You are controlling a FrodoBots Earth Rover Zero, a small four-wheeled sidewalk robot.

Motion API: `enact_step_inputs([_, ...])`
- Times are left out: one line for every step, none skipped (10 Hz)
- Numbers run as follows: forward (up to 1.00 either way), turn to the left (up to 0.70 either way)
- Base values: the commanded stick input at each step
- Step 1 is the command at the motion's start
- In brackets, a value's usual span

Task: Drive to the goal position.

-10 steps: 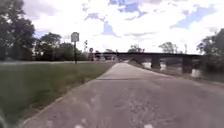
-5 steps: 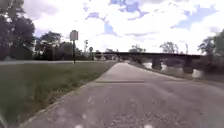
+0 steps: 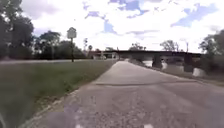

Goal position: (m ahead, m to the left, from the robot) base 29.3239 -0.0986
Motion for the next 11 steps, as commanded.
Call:
enact_step_inputs([1.00, 0.00])
enact_step_inputs([1.00, 0.00])
enact_step_inputs([1.00, 0.00])
enact_step_inputs([1.00, 0.00])
enact_step_inputs([1.00, 0.00])
enact_step_inputs([1.00, 0.00])
enact_step_inputs([1.00, 0.00])
enact_step_inputs([1.00, 0.00])
enact_step_inputs([1.00, 0.00])
enact_step_inputs([1.00, 0.00])
enact_step_inputs([1.00, 0.00])
